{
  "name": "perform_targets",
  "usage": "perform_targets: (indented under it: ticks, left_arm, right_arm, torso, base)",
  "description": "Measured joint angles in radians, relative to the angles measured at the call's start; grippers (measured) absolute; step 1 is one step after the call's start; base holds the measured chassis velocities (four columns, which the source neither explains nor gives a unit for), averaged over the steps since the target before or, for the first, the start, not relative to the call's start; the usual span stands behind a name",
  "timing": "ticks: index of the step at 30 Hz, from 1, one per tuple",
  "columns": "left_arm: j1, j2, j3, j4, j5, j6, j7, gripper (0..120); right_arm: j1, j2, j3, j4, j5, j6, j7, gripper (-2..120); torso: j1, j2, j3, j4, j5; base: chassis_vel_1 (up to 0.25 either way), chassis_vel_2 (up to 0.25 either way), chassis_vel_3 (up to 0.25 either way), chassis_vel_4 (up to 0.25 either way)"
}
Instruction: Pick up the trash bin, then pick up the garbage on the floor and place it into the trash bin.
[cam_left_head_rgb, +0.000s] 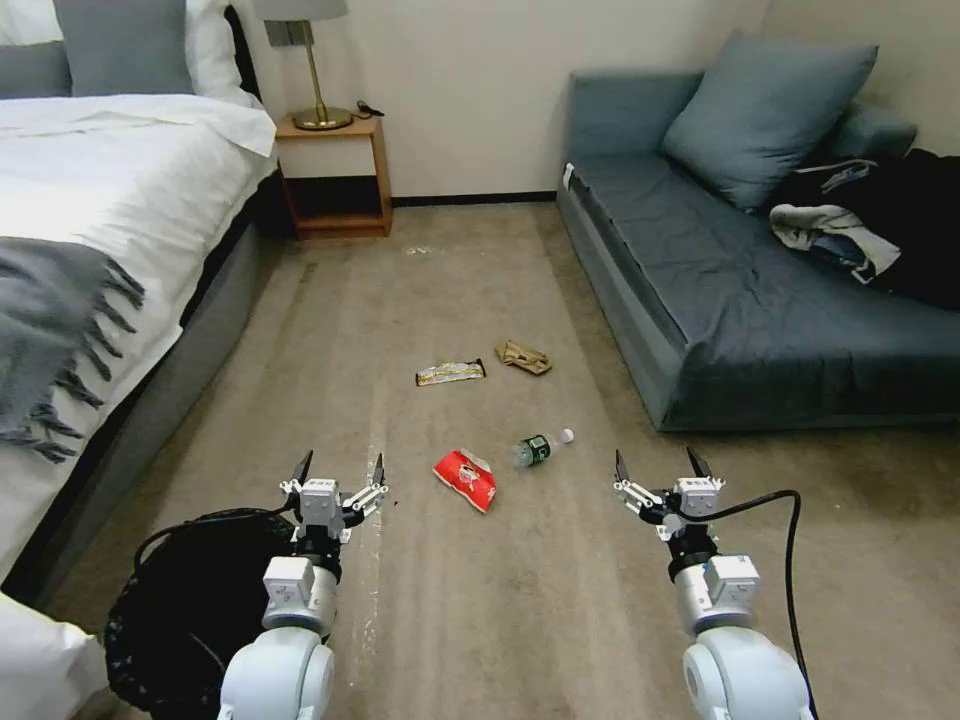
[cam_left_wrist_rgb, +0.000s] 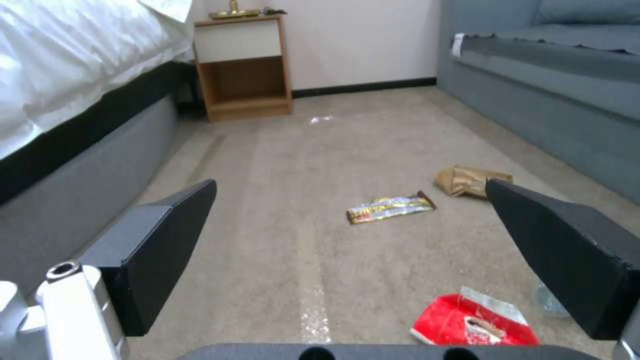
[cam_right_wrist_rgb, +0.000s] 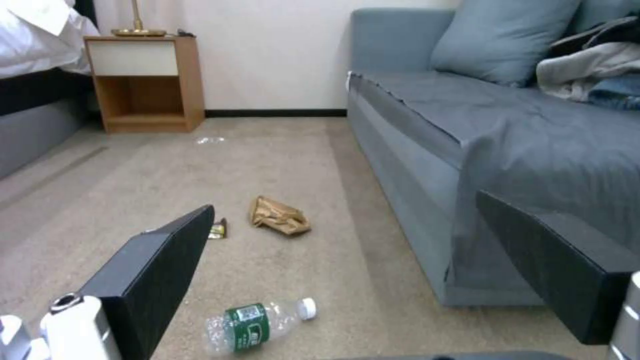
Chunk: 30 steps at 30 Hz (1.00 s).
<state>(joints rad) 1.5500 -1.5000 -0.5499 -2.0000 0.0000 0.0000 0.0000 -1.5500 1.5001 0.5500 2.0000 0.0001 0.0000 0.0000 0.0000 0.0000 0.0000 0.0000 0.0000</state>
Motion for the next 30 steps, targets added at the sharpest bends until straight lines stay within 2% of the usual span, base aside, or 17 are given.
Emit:
perform_targets:
  ticks: [30]
  left_arm:
    - [0.0,0.0,0.0,0.0,0.0,0.0,0.0,100]
  right_arm:
    - [0.0,0.0,0.0,0.0,0.0,0.0,0.0,100]
  torso:
    - [0.0,0.0,0.0,0.0,0.0]
  base:
    - [0.0,0.0,0.0,0.0]
